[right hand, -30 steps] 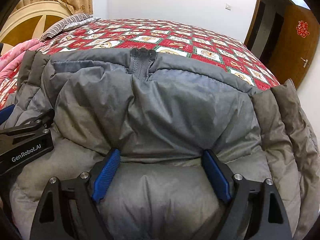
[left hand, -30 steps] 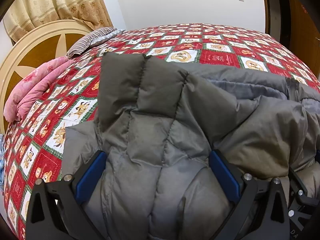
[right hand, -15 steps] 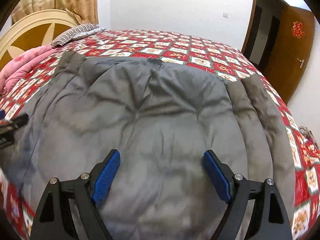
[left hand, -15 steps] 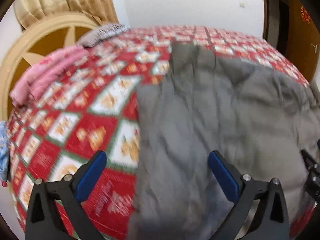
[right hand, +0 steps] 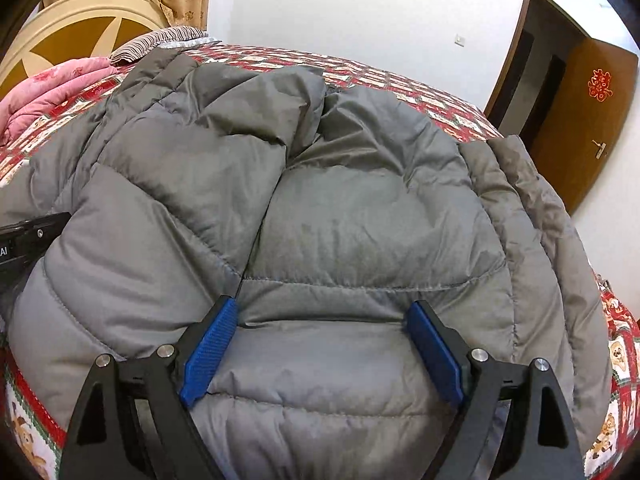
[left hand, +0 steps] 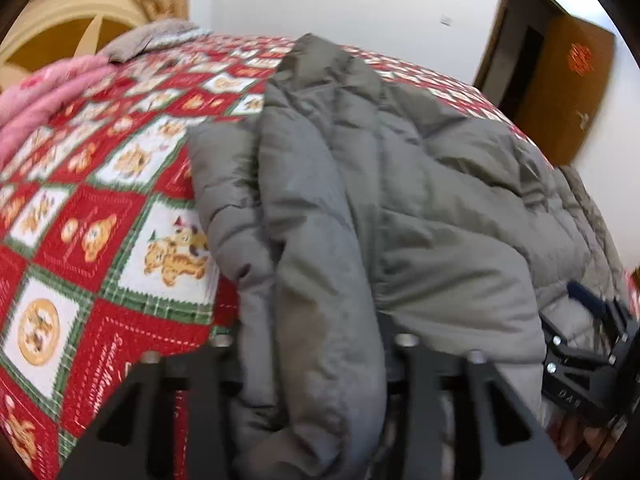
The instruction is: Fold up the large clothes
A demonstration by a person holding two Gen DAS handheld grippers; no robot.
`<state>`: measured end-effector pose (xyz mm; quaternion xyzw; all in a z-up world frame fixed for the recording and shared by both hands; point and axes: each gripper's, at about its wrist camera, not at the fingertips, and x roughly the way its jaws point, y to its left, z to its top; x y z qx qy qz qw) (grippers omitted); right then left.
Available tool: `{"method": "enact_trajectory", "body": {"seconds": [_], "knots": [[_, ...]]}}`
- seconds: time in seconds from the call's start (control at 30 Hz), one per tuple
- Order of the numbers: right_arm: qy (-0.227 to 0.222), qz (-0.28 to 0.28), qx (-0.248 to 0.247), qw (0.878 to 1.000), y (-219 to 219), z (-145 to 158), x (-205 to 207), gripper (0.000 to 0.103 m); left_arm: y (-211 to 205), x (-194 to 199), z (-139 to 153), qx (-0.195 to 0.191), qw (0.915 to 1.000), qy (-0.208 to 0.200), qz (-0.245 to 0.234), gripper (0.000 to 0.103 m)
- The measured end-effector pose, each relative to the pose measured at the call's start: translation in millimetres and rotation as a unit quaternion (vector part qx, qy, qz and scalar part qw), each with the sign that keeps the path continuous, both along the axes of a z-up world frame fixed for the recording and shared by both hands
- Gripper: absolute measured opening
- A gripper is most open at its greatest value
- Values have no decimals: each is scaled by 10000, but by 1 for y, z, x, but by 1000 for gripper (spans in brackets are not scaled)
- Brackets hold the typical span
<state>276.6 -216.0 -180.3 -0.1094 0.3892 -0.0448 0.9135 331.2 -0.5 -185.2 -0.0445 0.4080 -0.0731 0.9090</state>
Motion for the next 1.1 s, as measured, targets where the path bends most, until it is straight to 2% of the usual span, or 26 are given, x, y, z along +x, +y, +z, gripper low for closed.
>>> {"method": "enact_trajectory", "body": {"seconds": [0.07,0.13,0.23,0.27,0.37,0.43,0.63,0.73,0.83,0.9,1.0,1.1], "knots": [[48,50,87,9999,-2,4,-2,87,-3,-5,5,139,9998,-116,-47,21],[102,174,302,9993,-7,16,-11,87,3,-8,6,47,9999,-145,-53,18],[-314,-68,321,9990,-22,35,-37,87,15,-13,9,-197,9996,-186,-16,15],[-350,-151,218,9990,-24,34,-43,87,18,-16,10,-232,9995,-207,-17,15],[25,-34,126,9999,-17,12,-44,87,18,-23,15,-146,9994,-315,-73,14],[-91,-75,-81,9999,-8,8,-48,87,20,-33,20,-91,9991,-397,-77,13],[-456,-128,178,9987,2,18,-70,87,41,-47,23,-160,9992,-376,3,13],[-284,21,188,9994,8,7,-73,87,52,-59,24,-273,9988,-411,30,13],[-135,231,-195,9995,25,-9,-72,87,58,-69,33,-340,9981,-509,66,12],[-7,322,-204,9993,27,-9,-69,87,57,-76,48,-269,9976,-624,96,12],[141,535,18,9985,20,-5,-67,87,46,-77,68,69,9973,-734,0,12],[-80,611,309,9976,-4,14,-82,87,22,-78,98,492,9933,-1039,-126,11]]}}
